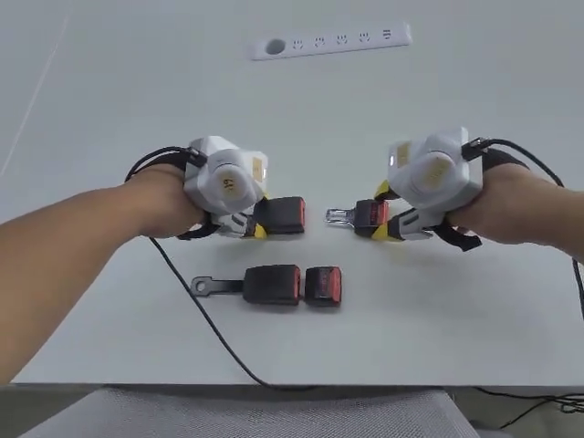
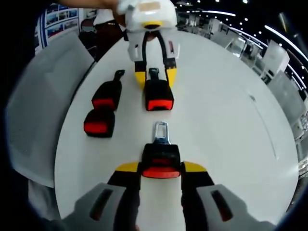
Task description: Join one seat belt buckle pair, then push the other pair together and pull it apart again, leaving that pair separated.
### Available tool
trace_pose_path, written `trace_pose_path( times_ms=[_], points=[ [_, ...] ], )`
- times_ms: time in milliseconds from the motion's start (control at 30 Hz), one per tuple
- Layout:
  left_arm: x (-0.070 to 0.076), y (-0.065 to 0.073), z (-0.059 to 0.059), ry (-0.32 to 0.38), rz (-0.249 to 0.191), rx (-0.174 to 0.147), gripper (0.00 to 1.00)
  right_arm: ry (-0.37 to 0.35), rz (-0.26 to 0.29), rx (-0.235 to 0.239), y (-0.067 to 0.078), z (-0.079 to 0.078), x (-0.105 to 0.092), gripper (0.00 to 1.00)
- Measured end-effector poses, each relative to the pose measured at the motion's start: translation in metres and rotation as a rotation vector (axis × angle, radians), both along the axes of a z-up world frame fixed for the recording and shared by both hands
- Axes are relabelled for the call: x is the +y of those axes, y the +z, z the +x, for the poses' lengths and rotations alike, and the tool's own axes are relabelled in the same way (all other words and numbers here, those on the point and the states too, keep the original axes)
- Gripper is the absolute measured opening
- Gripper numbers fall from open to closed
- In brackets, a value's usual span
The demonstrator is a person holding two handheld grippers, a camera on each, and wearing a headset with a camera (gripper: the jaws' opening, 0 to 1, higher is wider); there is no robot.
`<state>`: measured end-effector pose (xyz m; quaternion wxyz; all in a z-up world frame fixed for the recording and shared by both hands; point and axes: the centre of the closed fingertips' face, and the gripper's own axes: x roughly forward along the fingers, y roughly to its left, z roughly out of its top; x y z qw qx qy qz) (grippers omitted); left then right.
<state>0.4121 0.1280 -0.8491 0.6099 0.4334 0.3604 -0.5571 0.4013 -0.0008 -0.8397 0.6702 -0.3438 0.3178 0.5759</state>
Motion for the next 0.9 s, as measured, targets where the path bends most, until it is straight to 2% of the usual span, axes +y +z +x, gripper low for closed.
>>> trace_pose_path(
  times_ms=[300, 733, 900],
  points=[
    [0.000, 0.000, 0.000, 0.002, -0.002, 0.006, 0.31, 0.008, 0.005, -0.002, -0.002, 0.002, 0.023, 0.31],
    [-0.001, 0.000, 0.000, -0.011, 0.007, 0.010, 0.31, 0.036, 0.014, -0.013, -0.004, 0.005, 0.036, 0.30],
    [-0.001, 0.000, 0.000, -0.017, 0.007, 0.011, 0.31, 0.029, 0.019, -0.002, -0.006, 0.006, 0.041, 0.30]
  ],
)
